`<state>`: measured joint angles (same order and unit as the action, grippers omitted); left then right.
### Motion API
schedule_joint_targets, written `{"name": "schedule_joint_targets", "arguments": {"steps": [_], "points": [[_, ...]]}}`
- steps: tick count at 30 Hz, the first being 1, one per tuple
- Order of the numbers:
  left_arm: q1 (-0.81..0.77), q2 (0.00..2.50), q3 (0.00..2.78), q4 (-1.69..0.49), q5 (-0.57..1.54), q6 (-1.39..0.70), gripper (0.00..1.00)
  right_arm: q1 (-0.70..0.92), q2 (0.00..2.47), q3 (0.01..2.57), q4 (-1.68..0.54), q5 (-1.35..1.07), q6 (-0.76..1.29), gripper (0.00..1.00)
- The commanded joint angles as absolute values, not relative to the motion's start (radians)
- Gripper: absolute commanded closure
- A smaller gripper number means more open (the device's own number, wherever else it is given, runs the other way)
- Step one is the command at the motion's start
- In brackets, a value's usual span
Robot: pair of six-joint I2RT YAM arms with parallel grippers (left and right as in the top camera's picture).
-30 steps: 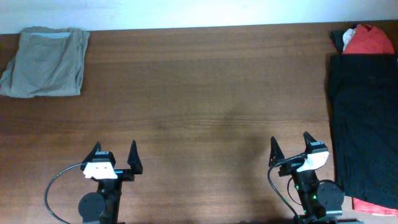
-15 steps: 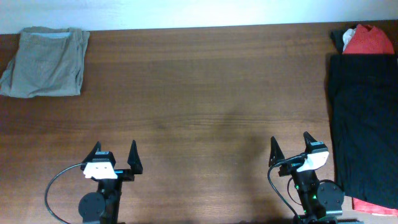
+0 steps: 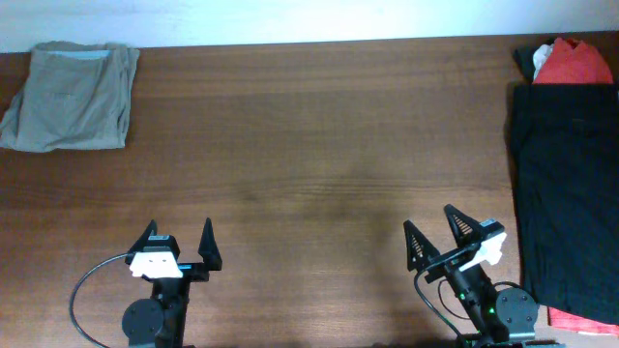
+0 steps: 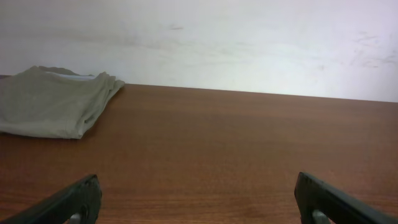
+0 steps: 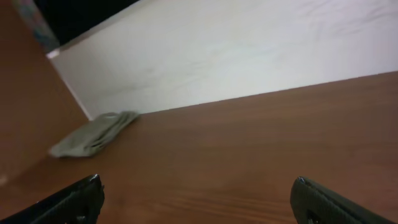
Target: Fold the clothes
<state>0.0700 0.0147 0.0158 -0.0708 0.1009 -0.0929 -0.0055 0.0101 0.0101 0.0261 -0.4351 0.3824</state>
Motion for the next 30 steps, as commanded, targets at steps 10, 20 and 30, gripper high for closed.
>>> {"name": "schedule_joint_targets", "arguments": {"steps": [10,20,30], "points": [[0.065,0.005,0.009,-0.071,0.115,-0.073,0.01,0.000,0.021,0.056,0.267,-0.310,0.472,0.01],[0.065,0.005,0.009,-0.071,0.115,-0.073,0.01,-0.001,0.586,0.469,0.226,-0.110,0.125,0.01],[0.065,0.005,0.009,-0.071,0.115,-0.073,0.01,-0.012,1.501,1.260,-0.307,0.360,-0.127,0.01]]}}
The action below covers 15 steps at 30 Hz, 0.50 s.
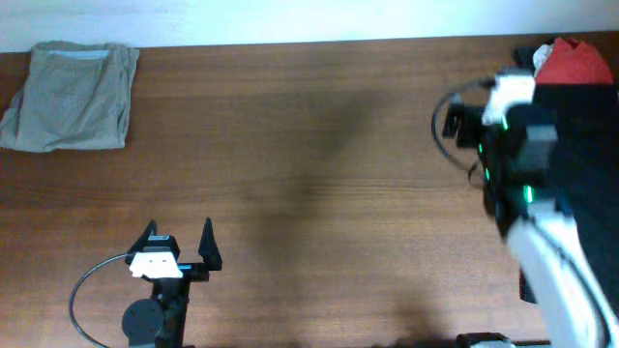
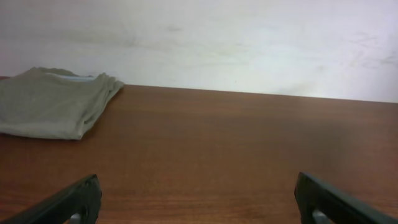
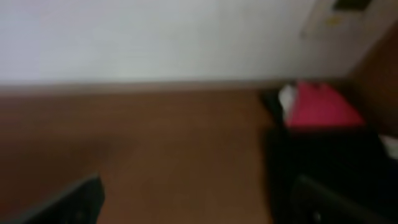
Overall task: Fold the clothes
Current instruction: 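Reach the right gripper to the black trousers on the right pile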
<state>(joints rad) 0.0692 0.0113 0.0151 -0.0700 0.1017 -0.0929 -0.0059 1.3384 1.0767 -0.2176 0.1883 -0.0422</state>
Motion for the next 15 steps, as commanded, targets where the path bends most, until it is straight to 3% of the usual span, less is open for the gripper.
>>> {"name": "schedule_joint_targets", "arguments": {"steps": [1,3,11,15], "points": [[0.065,0.005,0.009,-0.071,0.115,-0.073,0.01,-0.014,1.569,1.332,-0.360,0.398,-0.127,0.01],[0.065,0.005,0.009,-0.071,0.115,-0.073,0.01,-0.014,1.671,1.431,-0.439,0.432,-0.127,0.01],[0.065,0.005,0.009,-0.071,0.115,-0.073,0.01,-0.123,1.952,1.489,-0.402,0.546,-0.155,0.01],[0.065,0.005,0.009,-0.071,0.115,-0.073,0.01,-0.162,2.075,1.530,-0.385,0.608,-0.343,0.01]]}}
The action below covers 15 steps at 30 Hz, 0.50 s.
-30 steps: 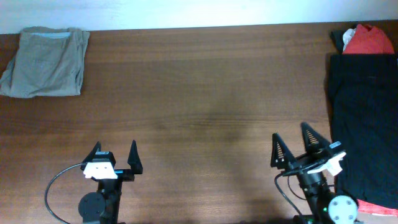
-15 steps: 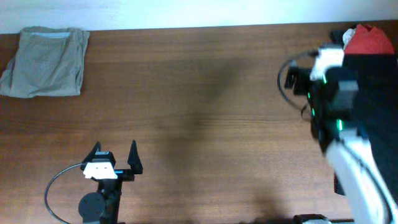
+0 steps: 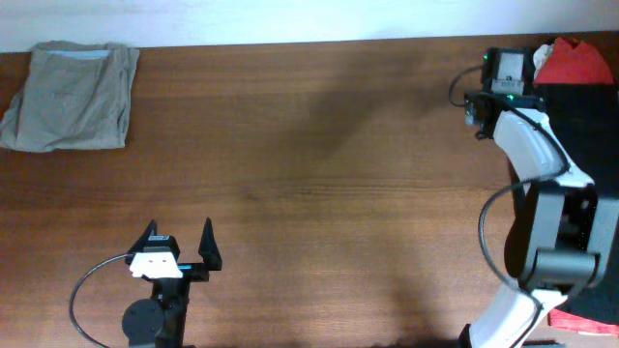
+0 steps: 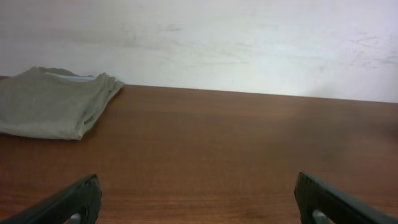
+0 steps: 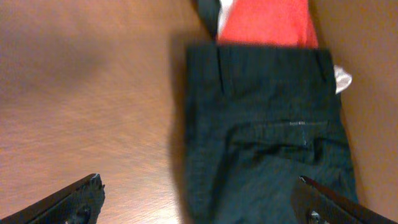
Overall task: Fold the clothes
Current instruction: 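Reach the right gripper to the black trousers on the right pile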
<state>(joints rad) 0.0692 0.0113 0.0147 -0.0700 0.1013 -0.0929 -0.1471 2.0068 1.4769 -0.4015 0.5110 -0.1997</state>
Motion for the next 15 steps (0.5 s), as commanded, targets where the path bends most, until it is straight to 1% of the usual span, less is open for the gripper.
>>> {"name": "schedule_joint_targets", "arguments": {"steps": [1,2,5,10,15], "points": [[0.065,0.005,0.009,-0.071,0.115,-0.073,0.01,-0.164,2.106,1.534,-0.354,0.670,-0.383,0.01],[0.065,0.005,0.009,-0.071,0.115,-0.073,0.01,-0.165,2.133,1.536,-0.319,0.710,-0.421,0.01],[0.065,0.005,0.009,-0.071,0.115,-0.073,0.01,-0.166,2.208,1.539,-0.218,0.720,-0.494,0.01],[0.065,0.005,0.009,-0.071,0.115,-0.073,0.01,-0.174,2.281,1.539,-0.127,0.719,-0.494,0.01],[0.065,0.005,0.009,-0.071,0.115,-0.073,0.01,-0.210,2.315,1.539,-0.115,0.685,-0.493,0.01]]}}
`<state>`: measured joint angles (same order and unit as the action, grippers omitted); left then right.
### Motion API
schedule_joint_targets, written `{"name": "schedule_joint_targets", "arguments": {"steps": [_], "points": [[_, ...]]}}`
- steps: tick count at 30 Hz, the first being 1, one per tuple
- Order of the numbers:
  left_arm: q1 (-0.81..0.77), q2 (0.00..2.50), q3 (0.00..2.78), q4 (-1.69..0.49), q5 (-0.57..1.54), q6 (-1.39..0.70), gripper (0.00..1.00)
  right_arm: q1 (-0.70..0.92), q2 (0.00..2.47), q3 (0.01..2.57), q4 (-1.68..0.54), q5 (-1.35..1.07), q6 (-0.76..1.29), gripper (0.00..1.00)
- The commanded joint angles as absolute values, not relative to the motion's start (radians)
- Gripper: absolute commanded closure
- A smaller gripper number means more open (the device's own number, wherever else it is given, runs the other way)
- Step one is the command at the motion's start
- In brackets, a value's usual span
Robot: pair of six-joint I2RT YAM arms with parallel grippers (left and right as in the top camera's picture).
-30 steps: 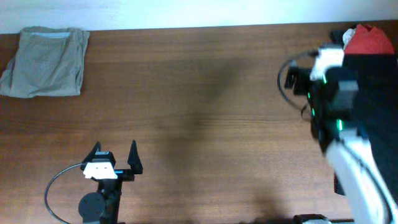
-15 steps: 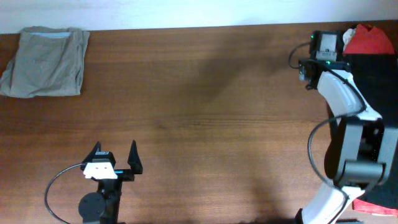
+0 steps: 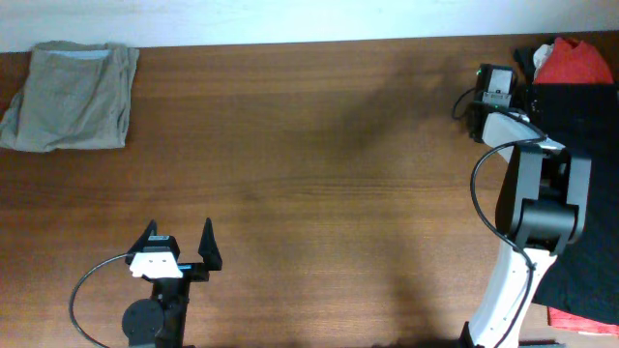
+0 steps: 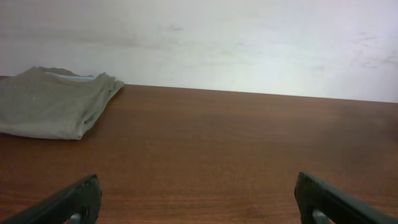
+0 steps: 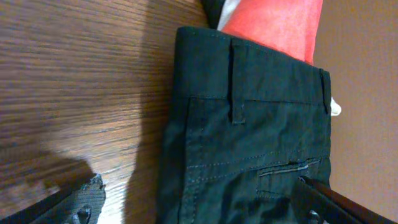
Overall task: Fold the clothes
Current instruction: 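Reach the right gripper to the black trousers on the right pile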
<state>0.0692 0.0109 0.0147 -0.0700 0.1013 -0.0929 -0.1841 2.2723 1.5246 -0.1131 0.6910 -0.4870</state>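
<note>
Black trousers (image 5: 249, 149) lie spread along the table's right edge (image 3: 571, 184), waistband toward the far side. A red garment (image 3: 573, 60) lies bunched beyond them at the far right corner (image 5: 280, 25). My right gripper (image 5: 199, 202) is open low over the trousers' waistband corner, one finger over the wood, the other over the cloth; in the overhead view it is at the far right (image 3: 495, 92). A folded olive garment (image 3: 70, 97) sits at the far left corner (image 4: 53, 106). My left gripper (image 3: 176, 253) is open and empty near the front (image 4: 199, 202).
A wooden table (image 3: 309, 174) carries everything, with a white wall (image 4: 199, 43) behind its far edge. A little white cloth (image 5: 336, 109) peeks out beside the red garment. The right arm's white links stretch along the right side (image 3: 527, 213).
My right gripper has dropped lower and closer over the black trousers' waistband corner, still open. The left arm and the clothes have not moved.
Both grippers were parked open at the table's front. Then my right arm was reaching to the far right, near the red garment. Then it was above the black trousers' waistband, and now it is close over that corner. The left arm stayed put.
</note>
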Motion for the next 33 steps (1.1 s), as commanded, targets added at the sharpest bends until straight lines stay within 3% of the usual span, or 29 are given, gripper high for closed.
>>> {"name": "schedule_joint_targets", "arguments": {"steps": [1,4,9,14,17,21,22,27,33], "points": [[0.065,0.005,0.009,-0.071,0.115,-0.073,0.01,-0.217,2.318,1.539,-0.115,0.672,-0.493,0.01],[0.065,0.005,0.009,-0.071,0.115,-0.073,0.01,-0.223,2.324,1.539,-0.122,0.628,-0.481,0.04],[0.065,0.005,0.009,-0.071,0.115,-0.073,0.01,-0.225,2.352,1.539,-0.118,0.633,-0.478,0.23],[0.065,0.005,0.009,-0.071,0.115,-0.073,0.01,-0.234,2.364,1.539,-0.113,0.640,-0.462,0.24],[0.065,0.005,0.009,-0.070,0.115,-0.073,0.01,-0.238,2.364,1.539,-0.115,0.645,-0.459,0.38],[0.065,0.005,0.009,-0.071,0.115,-0.073,0.01,-0.238,2.364,1.539,-0.114,0.648,-0.459,0.42],[0.065,0.005,0.009,-0.071,0.115,-0.073,0.01,-0.239,2.364,1.539,-0.113,0.648,-0.459,0.45],[0.065,0.005,0.009,-0.071,0.115,-0.073,0.01,-0.244,2.363,1.539,-0.081,0.787,-0.455,0.96],[0.065,0.005,0.009,-0.071,0.115,-0.073,0.01,-0.242,2.344,1.539,-0.047,0.903,-0.347,0.96]]}}
